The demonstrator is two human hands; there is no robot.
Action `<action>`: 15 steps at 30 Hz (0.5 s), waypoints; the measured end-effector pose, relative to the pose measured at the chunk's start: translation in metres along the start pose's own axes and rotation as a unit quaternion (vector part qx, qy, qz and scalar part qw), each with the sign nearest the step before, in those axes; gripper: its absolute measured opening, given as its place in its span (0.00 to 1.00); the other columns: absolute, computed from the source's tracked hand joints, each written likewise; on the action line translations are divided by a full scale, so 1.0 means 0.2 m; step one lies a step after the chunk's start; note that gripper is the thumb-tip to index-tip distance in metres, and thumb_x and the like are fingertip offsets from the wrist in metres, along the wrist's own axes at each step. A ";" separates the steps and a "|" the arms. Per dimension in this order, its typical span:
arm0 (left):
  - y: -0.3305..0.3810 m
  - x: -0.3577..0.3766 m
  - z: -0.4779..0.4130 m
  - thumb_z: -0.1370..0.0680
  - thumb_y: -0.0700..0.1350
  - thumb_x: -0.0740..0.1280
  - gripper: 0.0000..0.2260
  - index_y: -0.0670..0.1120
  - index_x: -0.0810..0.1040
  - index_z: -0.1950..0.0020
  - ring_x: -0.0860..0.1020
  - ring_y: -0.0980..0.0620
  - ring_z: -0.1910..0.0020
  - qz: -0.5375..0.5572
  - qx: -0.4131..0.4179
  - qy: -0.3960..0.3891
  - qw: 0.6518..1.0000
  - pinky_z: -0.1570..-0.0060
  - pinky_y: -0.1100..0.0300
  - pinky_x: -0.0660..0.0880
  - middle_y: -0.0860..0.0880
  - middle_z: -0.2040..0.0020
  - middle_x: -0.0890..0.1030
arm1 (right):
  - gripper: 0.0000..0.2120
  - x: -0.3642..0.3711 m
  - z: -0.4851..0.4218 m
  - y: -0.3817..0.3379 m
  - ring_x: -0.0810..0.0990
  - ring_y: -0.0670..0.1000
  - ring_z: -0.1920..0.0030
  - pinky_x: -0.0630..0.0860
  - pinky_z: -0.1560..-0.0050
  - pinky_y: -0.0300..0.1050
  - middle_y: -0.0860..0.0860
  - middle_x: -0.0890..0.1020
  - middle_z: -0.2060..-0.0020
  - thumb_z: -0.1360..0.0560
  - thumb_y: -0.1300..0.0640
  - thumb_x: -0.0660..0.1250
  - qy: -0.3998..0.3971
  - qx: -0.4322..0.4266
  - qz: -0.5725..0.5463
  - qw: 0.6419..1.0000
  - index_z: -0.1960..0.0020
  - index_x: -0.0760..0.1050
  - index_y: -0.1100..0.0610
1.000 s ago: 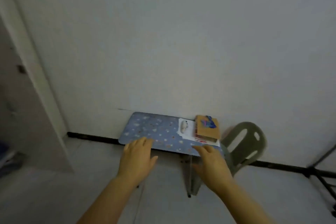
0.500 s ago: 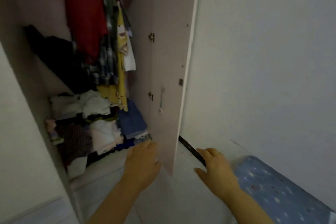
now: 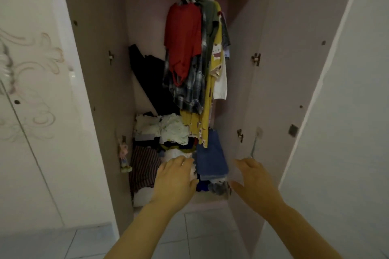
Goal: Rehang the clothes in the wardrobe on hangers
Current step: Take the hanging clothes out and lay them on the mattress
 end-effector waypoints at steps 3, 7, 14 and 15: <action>-0.12 0.05 -0.24 0.21 0.57 0.57 0.24 0.53 0.58 0.26 0.62 0.54 0.31 0.001 -0.008 0.015 1.000 0.36 0.61 0.56 0.54 0.28 0.63 | 0.24 0.04 -0.32 0.00 0.69 0.52 0.37 0.65 0.40 0.40 0.51 0.69 0.36 0.24 0.51 0.64 0.005 -0.022 0.000 1.000 0.29 0.64 0.49; -0.29 0.07 -0.59 0.21 0.55 0.58 0.22 0.53 0.61 0.29 0.65 0.54 0.35 0.010 -0.026 0.046 0.999 0.39 0.60 0.59 0.54 0.32 0.66 | 0.25 0.05 -0.75 -0.03 0.69 0.53 0.38 0.65 0.40 0.41 0.51 0.70 0.37 0.24 0.50 0.65 0.028 -0.047 0.009 0.998 0.29 0.64 0.49; -0.52 0.07 -1.19 0.21 0.56 0.59 0.24 0.53 0.59 0.27 0.63 0.53 0.32 0.029 -0.037 0.069 0.997 0.36 0.59 0.58 0.52 0.29 0.64 | 0.25 -0.01 -1.40 -0.07 0.69 0.53 0.38 0.66 0.38 0.41 0.51 0.70 0.36 0.23 0.51 0.64 0.053 -0.097 0.000 0.994 0.28 0.62 0.50; -0.54 0.08 -1.27 0.21 0.56 0.59 0.25 0.52 0.59 0.26 0.63 0.53 0.32 0.031 -0.040 0.073 0.996 0.36 0.59 0.58 0.52 0.29 0.64 | 0.26 -0.02 -1.48 -0.07 0.69 0.52 0.38 0.66 0.38 0.40 0.52 0.70 0.36 0.23 0.52 0.64 0.056 -0.103 -0.001 0.993 0.27 0.62 0.51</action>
Point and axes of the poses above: each hand's wrist, its own z-axis away from the middle knuckle, its own x-axis out of the palm, y = z × x, the point moved 3 cm from there along -z, towards the middle knuckle
